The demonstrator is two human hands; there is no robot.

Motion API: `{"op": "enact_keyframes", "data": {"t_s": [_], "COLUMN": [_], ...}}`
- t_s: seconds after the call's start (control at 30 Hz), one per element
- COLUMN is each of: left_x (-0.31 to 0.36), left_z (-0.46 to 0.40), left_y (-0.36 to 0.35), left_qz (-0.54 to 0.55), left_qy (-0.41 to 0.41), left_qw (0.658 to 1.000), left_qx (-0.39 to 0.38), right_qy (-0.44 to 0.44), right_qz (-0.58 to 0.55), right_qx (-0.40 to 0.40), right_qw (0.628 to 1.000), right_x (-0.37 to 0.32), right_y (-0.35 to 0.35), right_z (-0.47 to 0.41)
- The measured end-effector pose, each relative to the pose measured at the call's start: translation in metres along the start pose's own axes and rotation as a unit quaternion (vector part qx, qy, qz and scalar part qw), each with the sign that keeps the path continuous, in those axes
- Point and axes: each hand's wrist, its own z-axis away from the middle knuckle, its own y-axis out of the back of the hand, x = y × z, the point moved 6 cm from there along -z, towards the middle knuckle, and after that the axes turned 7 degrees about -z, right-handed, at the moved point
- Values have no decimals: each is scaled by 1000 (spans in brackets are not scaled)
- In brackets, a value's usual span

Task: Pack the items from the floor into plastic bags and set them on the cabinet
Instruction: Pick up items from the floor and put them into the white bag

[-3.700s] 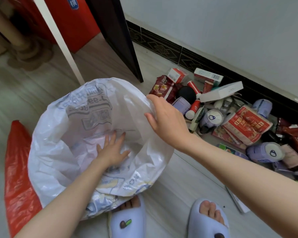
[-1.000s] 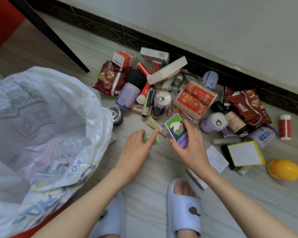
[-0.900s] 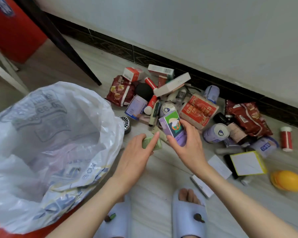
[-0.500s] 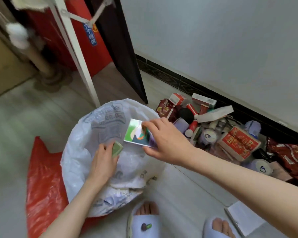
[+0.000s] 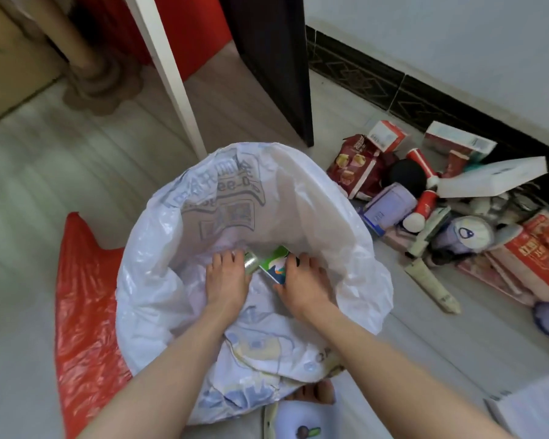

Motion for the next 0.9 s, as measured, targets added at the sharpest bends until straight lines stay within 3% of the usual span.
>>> {"op": "enact_keyframes", "data": {"t_s": [0.1, 0.23, 0.3, 0.37, 0.5, 0.6, 0.7, 0.9], "left_x": [0, 0, 2, 10, 45, 95, 155, 259], "left_z": [0, 21, 40, 62, 98, 116, 127, 115], "left_y": [-6, 3, 22, 55, 123, 161, 173, 111], "left_qz": [-5, 92, 156, 197, 205, 190, 194, 133], "left_qy": [-17, -14, -11, -38, -128, -226, -320, -436], "left_qw": [998, 990, 986, 979, 953, 931, 908, 885], "left_qx": [-60, -101, -56, 42, 182, 214, 191, 95], "right_qy": [35, 116, 164, 233, 298, 244, 136, -76], "right_qz": [5, 5, -9, -23, 33, 60, 27, -88], "right_qx": [-36, -33, -20, 34, 144, 194, 238, 249], "right_qw": [999, 993, 986, 972, 943, 948, 961, 961], "right_x": [-2, -24, -35, -39, -12, 43, 115, 257], "right_y": [-12, 8, 32, 62, 128, 160, 172, 132], "right_z": [2, 29, 50, 74, 130, 162, 183, 210]}}
